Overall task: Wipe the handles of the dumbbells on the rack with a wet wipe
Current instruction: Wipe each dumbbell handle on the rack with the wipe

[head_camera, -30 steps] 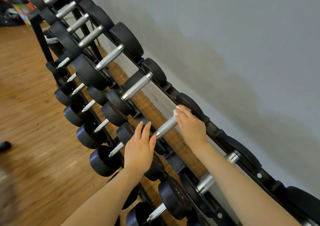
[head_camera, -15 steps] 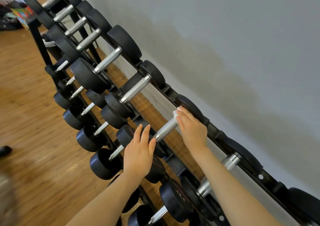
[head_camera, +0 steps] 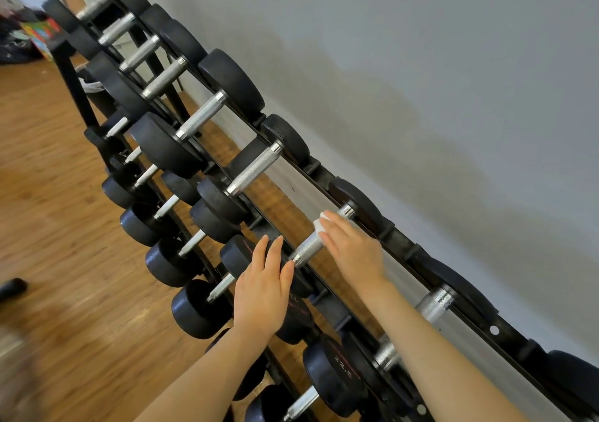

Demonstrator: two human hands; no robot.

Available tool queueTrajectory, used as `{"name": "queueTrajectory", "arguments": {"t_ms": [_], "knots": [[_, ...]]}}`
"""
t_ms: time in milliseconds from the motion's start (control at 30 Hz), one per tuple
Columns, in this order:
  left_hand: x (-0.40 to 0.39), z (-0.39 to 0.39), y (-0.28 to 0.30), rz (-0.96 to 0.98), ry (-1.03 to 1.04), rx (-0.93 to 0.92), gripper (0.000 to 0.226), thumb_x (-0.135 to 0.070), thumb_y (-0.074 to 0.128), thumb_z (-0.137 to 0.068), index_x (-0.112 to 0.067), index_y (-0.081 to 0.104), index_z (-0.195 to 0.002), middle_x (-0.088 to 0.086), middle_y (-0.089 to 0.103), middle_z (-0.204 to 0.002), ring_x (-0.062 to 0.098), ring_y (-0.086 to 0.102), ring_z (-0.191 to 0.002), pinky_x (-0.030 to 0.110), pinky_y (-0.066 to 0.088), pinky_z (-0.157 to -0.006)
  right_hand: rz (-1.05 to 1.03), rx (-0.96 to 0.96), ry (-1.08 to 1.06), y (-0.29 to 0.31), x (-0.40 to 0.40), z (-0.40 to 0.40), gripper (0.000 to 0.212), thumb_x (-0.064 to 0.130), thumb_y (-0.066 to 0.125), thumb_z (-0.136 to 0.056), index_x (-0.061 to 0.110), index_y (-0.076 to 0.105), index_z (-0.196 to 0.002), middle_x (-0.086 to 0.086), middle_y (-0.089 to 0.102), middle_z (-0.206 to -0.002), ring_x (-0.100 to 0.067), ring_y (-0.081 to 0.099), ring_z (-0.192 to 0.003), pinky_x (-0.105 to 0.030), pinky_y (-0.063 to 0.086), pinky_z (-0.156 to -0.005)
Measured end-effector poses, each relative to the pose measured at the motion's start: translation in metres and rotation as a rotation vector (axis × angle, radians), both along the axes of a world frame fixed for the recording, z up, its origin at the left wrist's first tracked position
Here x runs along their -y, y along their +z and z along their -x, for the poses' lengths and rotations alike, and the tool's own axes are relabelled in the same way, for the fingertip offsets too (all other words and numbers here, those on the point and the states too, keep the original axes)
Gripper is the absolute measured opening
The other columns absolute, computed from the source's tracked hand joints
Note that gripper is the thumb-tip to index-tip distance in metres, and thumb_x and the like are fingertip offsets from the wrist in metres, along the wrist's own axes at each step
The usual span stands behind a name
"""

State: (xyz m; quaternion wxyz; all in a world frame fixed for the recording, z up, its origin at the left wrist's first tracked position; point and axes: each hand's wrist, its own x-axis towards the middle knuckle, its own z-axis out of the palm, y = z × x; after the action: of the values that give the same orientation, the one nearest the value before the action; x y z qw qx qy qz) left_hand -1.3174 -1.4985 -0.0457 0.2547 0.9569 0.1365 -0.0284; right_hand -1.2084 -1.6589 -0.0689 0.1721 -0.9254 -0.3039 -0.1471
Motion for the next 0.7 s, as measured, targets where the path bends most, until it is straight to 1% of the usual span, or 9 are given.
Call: {"name": "queueTrajectory", "arguments": {"t_ms": [100, 167, 267, 333, 433, 500, 567, 633, 700], "knots": [[0.000, 0.000, -0.001, 0.000, 0.011, 0.003, 0.062, -0.050, 0.018, -0.098, -0.026, 0.020, -0.156, -0.001, 0.014, -0.164, 0.021, 0.044, -0.136, 0.036, 0.042, -0.106, -0.064, -0.016, -0.139, 0.006, 0.003, -0.009, 0.033, 0.022, 0.065, -0.090, 0.009, 0.065, -0.121, -0.006, 0.062, -0.128, -0.018, 0.070, -0.087, -0.024, 0.056, -0.057], [0.000, 0.000, -0.001, -0.002, 0.010, -0.003, 0.067, -0.053, 0.012, -0.095, -0.026, 0.021, -0.156, -0.001, 0.014, -0.164, 0.022, 0.044, -0.135, 0.038, 0.043, -0.106, -0.037, 0.007, -0.073, 0.004, 0.000, -0.007, 0.037, 0.015, 0.073, -0.085, 0.006, 0.064, -0.120, -0.009, 0.062, -0.127, -0.021, 0.070, -0.093, -0.027, 0.060, -0.061], [0.000, 0.000, 0.000, 0.004, 0.007, -0.006, 0.075, -0.059, 0.005, -0.090, -0.026, 0.021, -0.155, -0.001, 0.014, -0.164, 0.022, 0.043, -0.136, 0.038, 0.043, -0.107, 0.090, 0.029, 0.080, 0.003, 0.002, -0.003, 0.042, 0.018, 0.077, -0.081, 0.007, 0.064, -0.120, -0.008, 0.062, -0.125, -0.015, 0.070, -0.079, -0.018, 0.053, -0.055], [0.000, -0.001, -0.002, -0.010, 0.012, 0.003, 0.069, -0.055, 0.010, -0.094, -0.026, 0.021, -0.155, -0.001, 0.014, -0.164, 0.021, 0.038, -0.140, 0.037, 0.039, -0.110, 0.086, 0.008, 0.035, 0.006, 0.007, -0.010, 0.039, 0.023, 0.073, -0.085, 0.008, 0.064, -0.121, -0.006, 0.062, -0.126, -0.015, 0.070, -0.078, -0.019, 0.054, -0.053], [0.000, -0.001, -0.003, -0.067, 0.006, 0.005, 0.071, -0.055, 0.006, -0.093, -0.025, 0.021, -0.156, 0.001, 0.017, -0.164, 0.022, 0.024, -0.148, 0.039, 0.027, -0.117, 0.039, -0.018, -0.034, 0.001, 0.007, -0.012, 0.042, 0.020, 0.067, -0.087, 0.007, 0.060, -0.127, -0.008, 0.058, -0.135, -0.019, 0.069, -0.096, -0.028, 0.060, -0.065], [0.000, 0.000, -0.004, -0.093, 0.000, 0.021, 0.075, -0.058, 0.002, -0.093, -0.023, 0.025, -0.155, 0.003, 0.020, -0.163, 0.023, 0.017, -0.151, 0.040, 0.020, -0.120, 0.062, -0.018, 0.035, -0.004, 0.004, -0.002, 0.042, 0.020, 0.054, -0.092, 0.007, 0.056, -0.132, -0.007, 0.053, -0.141, -0.019, 0.066, -0.107, -0.025, 0.059, -0.074], [-0.002, 0.000, -0.005, -0.097, -0.009, 0.058, 0.070, -0.056, 0.009, -0.098, -0.020, 0.030, -0.154, 0.005, 0.022, -0.163, 0.024, 0.014, -0.151, 0.040, 0.017, -0.120, 0.000, 0.000, 0.049, -0.008, 0.003, 0.008, 0.040, 0.022, 0.054, -0.093, 0.007, 0.059, -0.129, -0.008, 0.057, -0.137, -0.019, 0.068, -0.102, -0.023, 0.059, -0.069], [-0.006, -0.003, -0.005, -0.080, -0.043, 0.069, 0.063, -0.050, 0.020, -0.099, -0.018, 0.032, -0.153, 0.001, 0.020, -0.163, 0.019, 0.012, -0.152, 0.033, 0.011, -0.119, -0.061, -0.039, -0.011, -0.005, 0.002, 0.011, 0.037, 0.025, 0.055, -0.094, 0.007, 0.061, -0.126, -0.010, 0.057, -0.135, -0.021, 0.068, -0.101, -0.024, 0.059, -0.067], [-0.009, -0.008, -0.006, -0.067, -0.089, 0.090, 0.056, -0.043, 0.031, -0.102, -0.017, 0.036, -0.152, -0.001, 0.023, -0.162, 0.016, 0.016, -0.150, 0.029, 0.009, -0.117, -0.075, -0.030, -0.076, -0.003, -0.002, 0.012, 0.039, 0.031, 0.047, -0.097, 0.010, 0.058, -0.128, -0.012, 0.053, -0.134, -0.022, 0.064, -0.102, -0.027, 0.059, -0.068]]}}
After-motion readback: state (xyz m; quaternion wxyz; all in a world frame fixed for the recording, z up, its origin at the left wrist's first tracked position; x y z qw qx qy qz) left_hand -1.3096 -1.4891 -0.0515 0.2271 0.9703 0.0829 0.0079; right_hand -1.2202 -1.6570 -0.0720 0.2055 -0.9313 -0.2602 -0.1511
